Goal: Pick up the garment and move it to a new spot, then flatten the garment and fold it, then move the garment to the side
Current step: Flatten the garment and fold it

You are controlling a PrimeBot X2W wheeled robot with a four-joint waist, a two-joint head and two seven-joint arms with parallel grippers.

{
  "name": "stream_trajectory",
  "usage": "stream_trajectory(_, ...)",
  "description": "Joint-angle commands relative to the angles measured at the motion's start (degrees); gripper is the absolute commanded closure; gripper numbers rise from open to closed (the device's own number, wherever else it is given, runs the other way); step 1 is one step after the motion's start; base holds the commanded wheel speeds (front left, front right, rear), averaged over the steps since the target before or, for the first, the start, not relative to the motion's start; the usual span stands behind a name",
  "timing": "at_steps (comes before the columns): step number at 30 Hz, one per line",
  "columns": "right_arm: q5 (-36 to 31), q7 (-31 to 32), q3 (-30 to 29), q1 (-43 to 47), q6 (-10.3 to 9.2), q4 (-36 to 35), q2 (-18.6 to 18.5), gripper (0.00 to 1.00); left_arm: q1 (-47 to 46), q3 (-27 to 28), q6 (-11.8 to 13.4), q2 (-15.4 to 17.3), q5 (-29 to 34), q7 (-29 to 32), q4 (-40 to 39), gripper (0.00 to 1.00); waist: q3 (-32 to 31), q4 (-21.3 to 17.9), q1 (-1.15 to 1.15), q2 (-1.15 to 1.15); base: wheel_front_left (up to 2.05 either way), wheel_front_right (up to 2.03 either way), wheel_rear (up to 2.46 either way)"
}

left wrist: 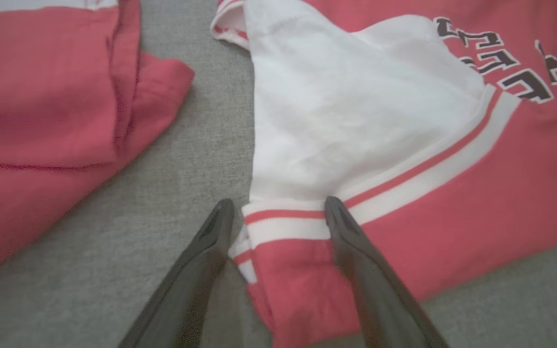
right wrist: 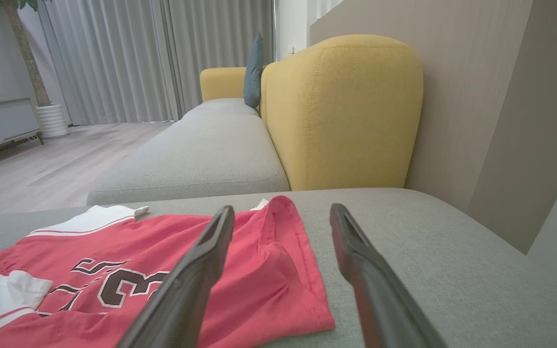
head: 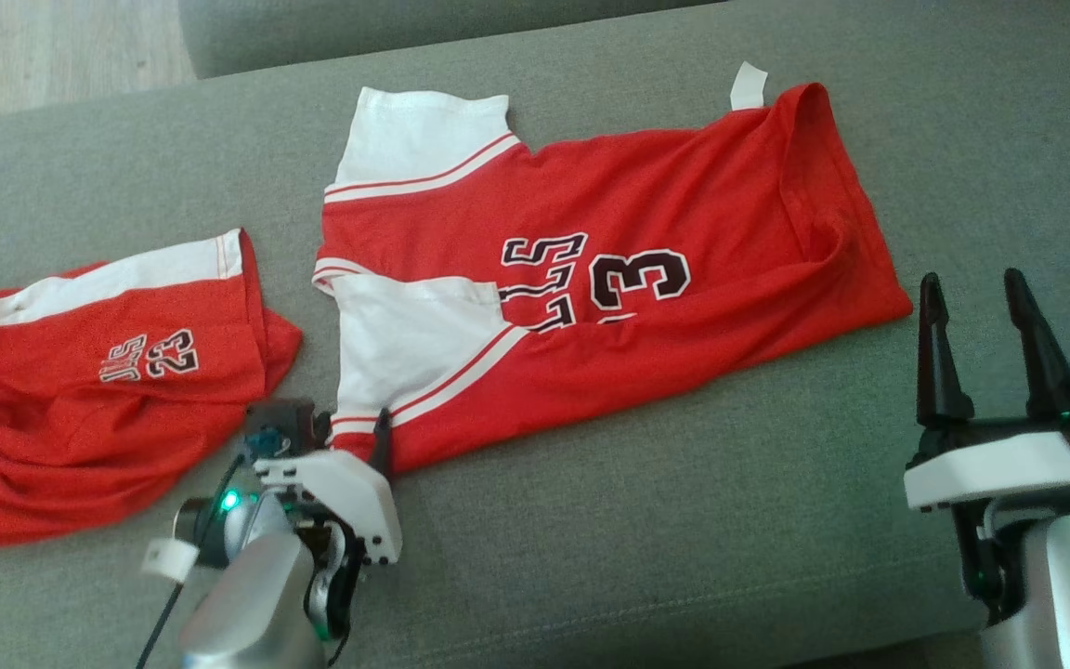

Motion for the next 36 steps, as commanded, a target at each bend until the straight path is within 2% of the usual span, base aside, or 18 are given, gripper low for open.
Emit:
stream_trajectory(1, -0.7, 0.0, 0.6, -2.7, -0.04, -2.1, 0.2, 0.00, -0.7, -0.2, -1.3, 0.5, 0.6, 2.4, 1.7, 0.38, 0.3, 0.0, 0.00, 0.00, 0.00, 0.00, 0.00)
stream_trajectory(2, -1.0, 0.3, 0.3, -2.9, -0.04, -1.9, 0.2, 0.00, -0.9, -0.7, -1.8, 0.5, 0.7, 2.7, 2.0, 1.00, 0.4, 0.1, 0.00, 0.00, 0.00, 0.00, 0.00)
stream_trajectory(5, -1.8, 1.6, -0.5, -3.5, -0.04, -0.9, 0.3, 0.00, -1.4, -1.2, -2.4, 0.4, 0.8, 2.6, 2.4, 1.00, 0.6, 0.5, 0.00, 0.00, 0.00, 0.00, 0.00)
stream_trajectory(9, -4.0, 6.0, -4.1, -5.2, -0.04, 2.9, 0.6, 0.00, -2.4, -1.4, -2.7, 0.3, 0.9, -1.2, 0.8, 1.00, 0.5, 1.9, 0.00, 0.00, 0.00, 0.00, 0.00)
stream_trajectory(13, -5.8, 12.1, -10.1, -8.3, -0.04, 8.9, 0.8, 0.00, -3.1, -2.3, -2.9, 0.1, 1.7, -5.2, -3.1, 1.00, 0.5, 3.9, 0.00, 0.00, 0.00, 0.00, 0.00)
stream_trajectory(17, -7.1, 16.9, -15.1, -13.0, -0.04, 16.1, 0.8, 0.00, -3.1, -3.8, -2.9, -0.1, 2.7, -6.8, -8.4, 1.00, 1.4, 5.9, 0.00, 0.00, 0.00, 0.00, 0.00)
stream_trajectory(23, -9.4, 20.6, -20.1, -20.1, -0.04, 25.6, 0.9, 0.00, -2.9, -6.0, -2.3, -0.2, 3.9, -7.1, -16.5, 1.00, 3.5, 8.4, 0.00, 0.00, 0.00, 0.00, 0.00)
stream_trajectory(27, -14.1, 21.9, -23.4, -23.3, -0.04, 29.8, 0.9, 0.00, -2.8, -7.2, -1.8, -0.1, 4.5, -6.1, -20.7, 1.00, 4.7, 9.5, 0.00, 0.00, 0.00, 0.00, 0.00)
stream_trajectory(36, -18.4, 23.5, -26.4, -28.0, -0.04, 38.3, 0.9, 0.00, -1.8, -7.8, -0.9, 1.6, 4.9, -4.0, -25.5, 1.00, 5.4, 9.5, 0.00, 0.00, 0.00, 0.00, 0.00)
